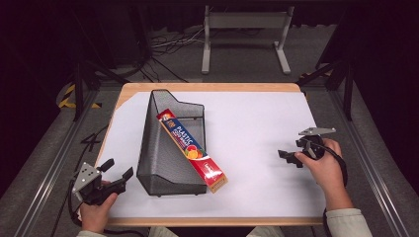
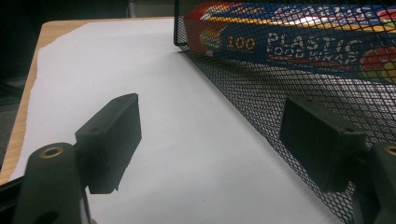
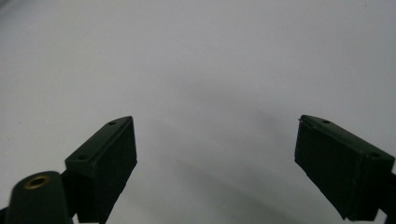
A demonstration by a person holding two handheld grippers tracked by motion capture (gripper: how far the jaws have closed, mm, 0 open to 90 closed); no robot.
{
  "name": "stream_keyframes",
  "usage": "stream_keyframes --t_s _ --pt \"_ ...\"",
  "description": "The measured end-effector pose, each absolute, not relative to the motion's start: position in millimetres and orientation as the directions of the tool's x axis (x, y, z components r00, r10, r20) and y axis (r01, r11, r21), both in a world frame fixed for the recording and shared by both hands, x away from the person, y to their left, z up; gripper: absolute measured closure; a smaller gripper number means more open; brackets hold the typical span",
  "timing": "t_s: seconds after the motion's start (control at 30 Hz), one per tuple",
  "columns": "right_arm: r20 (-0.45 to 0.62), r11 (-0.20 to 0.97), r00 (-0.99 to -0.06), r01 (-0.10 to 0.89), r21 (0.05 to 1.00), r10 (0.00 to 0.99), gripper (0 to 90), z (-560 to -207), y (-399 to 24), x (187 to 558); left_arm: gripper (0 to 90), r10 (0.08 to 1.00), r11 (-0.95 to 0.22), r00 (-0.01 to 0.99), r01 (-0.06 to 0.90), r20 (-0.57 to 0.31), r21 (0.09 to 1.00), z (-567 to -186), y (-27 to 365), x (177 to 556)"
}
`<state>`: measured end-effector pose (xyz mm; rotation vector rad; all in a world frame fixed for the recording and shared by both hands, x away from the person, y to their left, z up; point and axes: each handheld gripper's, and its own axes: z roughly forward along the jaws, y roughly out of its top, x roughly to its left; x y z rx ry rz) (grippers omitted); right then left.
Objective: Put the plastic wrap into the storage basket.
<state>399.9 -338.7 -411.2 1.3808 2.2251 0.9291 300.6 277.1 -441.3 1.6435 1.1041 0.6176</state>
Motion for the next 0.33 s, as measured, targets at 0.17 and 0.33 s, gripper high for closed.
stream_keyframes --t_s 0.17,0.33 --pt "0.039 0.306 -0.456 0.657 0.689 0.889 12.6 -415.2 -338.5 397.6 21.7 0.885 -0.066 0.451 0.363 -0.113 0.929 -441.4 277.1 301.5" --pt "0.049 0.292 -0.452 0.652 0.699 0.891 12.5 -413.6 -340.5 395.3 21.7 0.885 -0.069 0.452 0.363 -0.111 0.929 -441.5 277.1 301.1"
